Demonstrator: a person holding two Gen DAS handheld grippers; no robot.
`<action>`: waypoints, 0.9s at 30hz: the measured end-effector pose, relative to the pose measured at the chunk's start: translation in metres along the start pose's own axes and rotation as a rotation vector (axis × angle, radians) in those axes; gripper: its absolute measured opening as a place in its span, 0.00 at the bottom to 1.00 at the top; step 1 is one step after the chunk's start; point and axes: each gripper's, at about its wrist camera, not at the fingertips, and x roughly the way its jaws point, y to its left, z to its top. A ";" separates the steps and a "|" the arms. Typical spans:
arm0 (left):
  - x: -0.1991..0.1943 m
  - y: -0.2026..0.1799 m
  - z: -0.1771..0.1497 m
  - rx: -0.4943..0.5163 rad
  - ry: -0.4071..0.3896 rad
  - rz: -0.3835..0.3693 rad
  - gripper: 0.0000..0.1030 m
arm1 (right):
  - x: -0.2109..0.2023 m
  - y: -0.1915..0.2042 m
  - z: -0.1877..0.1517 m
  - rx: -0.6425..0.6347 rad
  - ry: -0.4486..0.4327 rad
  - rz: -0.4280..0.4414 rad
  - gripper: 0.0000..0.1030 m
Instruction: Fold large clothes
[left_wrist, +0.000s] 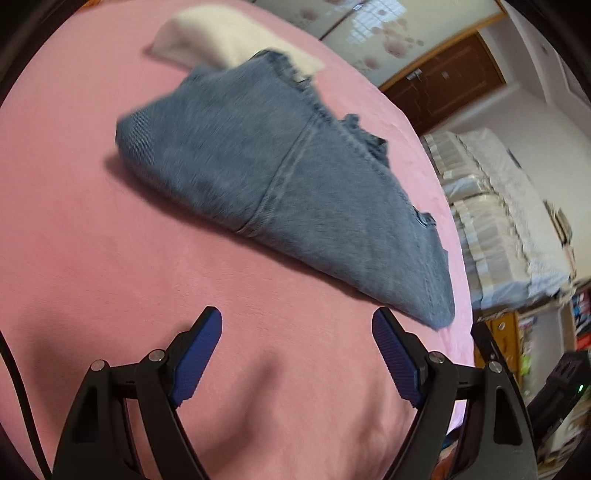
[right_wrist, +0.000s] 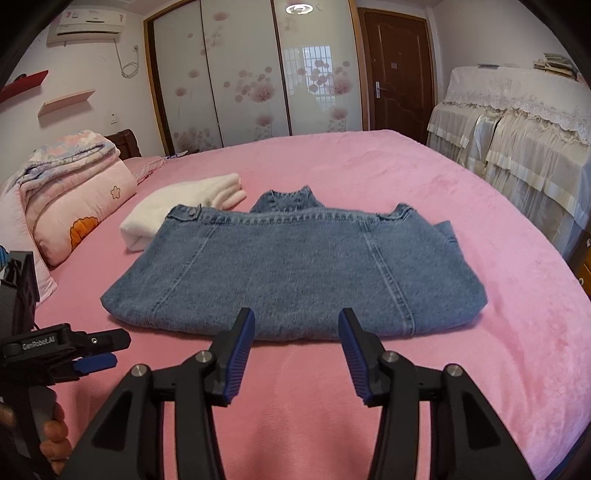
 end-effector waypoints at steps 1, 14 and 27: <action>0.007 0.008 0.001 -0.021 -0.002 -0.018 0.80 | 0.006 0.001 -0.002 -0.001 0.006 -0.002 0.46; 0.071 0.042 0.066 -0.096 -0.198 -0.132 0.80 | 0.072 0.004 -0.009 0.035 0.042 0.026 0.46; 0.064 0.011 0.101 -0.064 -0.340 0.033 0.17 | 0.145 0.012 0.051 -0.115 0.055 -0.058 0.25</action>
